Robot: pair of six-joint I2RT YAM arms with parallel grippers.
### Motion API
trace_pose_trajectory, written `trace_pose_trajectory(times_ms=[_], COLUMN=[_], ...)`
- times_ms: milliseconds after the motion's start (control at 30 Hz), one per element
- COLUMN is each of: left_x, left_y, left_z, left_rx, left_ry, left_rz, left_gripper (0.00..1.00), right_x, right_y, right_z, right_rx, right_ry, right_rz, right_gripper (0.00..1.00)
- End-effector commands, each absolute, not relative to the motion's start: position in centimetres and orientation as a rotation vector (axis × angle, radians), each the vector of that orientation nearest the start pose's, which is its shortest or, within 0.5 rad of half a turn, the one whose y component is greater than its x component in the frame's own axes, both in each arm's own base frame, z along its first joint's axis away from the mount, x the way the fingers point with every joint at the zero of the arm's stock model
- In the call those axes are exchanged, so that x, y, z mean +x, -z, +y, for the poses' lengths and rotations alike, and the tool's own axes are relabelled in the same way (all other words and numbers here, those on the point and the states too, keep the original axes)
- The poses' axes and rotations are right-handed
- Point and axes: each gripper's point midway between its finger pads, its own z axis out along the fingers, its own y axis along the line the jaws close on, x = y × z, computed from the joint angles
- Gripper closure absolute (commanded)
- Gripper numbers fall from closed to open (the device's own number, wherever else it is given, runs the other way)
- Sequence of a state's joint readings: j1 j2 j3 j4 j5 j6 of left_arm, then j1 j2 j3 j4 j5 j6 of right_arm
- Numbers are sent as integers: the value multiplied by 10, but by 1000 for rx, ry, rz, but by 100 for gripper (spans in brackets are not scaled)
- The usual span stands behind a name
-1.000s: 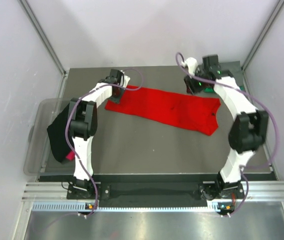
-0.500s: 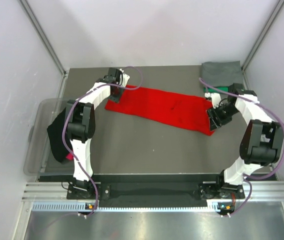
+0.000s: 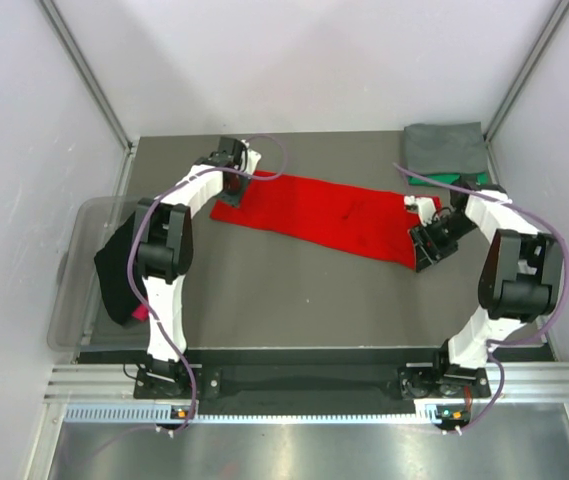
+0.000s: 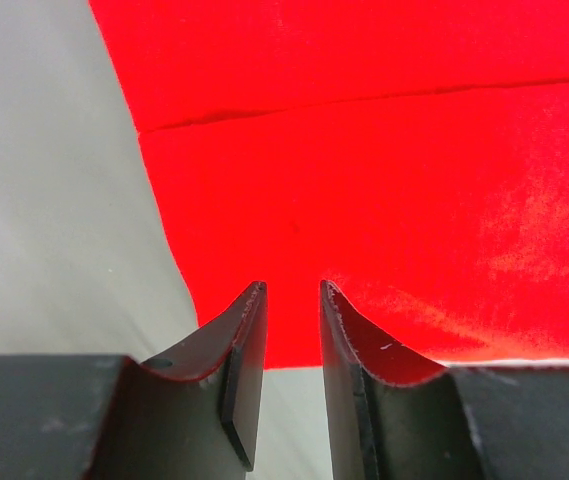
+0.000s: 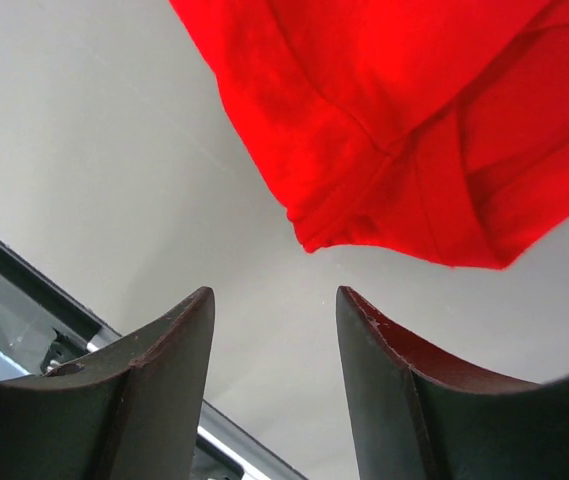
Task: Fold and stack the t-shirts
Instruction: Fold the tshirt
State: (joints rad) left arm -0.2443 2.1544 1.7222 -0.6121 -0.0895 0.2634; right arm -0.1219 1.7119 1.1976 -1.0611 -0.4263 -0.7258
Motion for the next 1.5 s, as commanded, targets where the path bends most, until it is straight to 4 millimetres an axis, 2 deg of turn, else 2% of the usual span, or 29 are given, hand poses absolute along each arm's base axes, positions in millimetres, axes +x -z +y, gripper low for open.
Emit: trace_pose_trajectory(times_ms=[0,133,233,333,367,467,500,800,933,1033,1067,1133,1167,1233,1267,1300,1333,1367,1467], left_x=[502,502,501,501,500,501,500,511,515,517,518,519,520,520,519,516,509,502,480], left_y=[-56,-54,-50,-45,-44,-41,-39,-35,-36,-39,-46,-59,-79,-99,-123,-132,-132,-144,-133], left_z=[-100,-98,-96,-94,-95,-91,-90,-81,-78,-78,-79,-81,-85,-90,-97,-100,-103,-105,-104], left_rx=[618,619,622,621,626,636,638,662,667,664,653,647,637,656,708,742,791,874,1126], left_ry=[-103,-112,-127,-134,-136,-163,-169,-248,-276,-278,-276,-259,-241,-210,-168,-157,-138,-125,-111], left_rz=[2529,2533,2540,2551,2553,2558,2562,2531,2518,2507,2495,2470,2429,2378,2313,2288,2280,2241,2225], left_gripper=[67,67,67,67,68,68,68,69,70,70,71,69,67,62,61,60,58,51,47], right_x=[276,277,279,280,280,280,280,285,285,281,281,279,277,277,276,275,275,275,270], right_y=[-53,-41,-34,-28,-27,-29,-30,-46,-46,-42,-42,-45,-49,-57,-60,-65,-68,-71,-78], right_z=[18,20,20,17,16,13,9,-22,-25,-25,-24,-21,-20,-20,-19,-19,-18,-18,-14], right_rx=[-893,-886,-893,-896,-895,-880,-869,-800,-795,-787,-785,-794,-796,-796,-796,-795,-797,-797,-793], right_ry=[-611,-645,-658,-656,-656,-651,-640,-589,-597,-617,-622,-636,-643,-631,-628,-622,-621,-618,-630], right_rz=[2757,2769,2763,2760,2760,2760,2764,2772,2779,2795,2799,2787,2786,2767,2762,2755,2751,2743,2728], right_gripper=[48,50,55,69,81,95,97,98,97,93,86,82,81,77,75,75,75,73,72])
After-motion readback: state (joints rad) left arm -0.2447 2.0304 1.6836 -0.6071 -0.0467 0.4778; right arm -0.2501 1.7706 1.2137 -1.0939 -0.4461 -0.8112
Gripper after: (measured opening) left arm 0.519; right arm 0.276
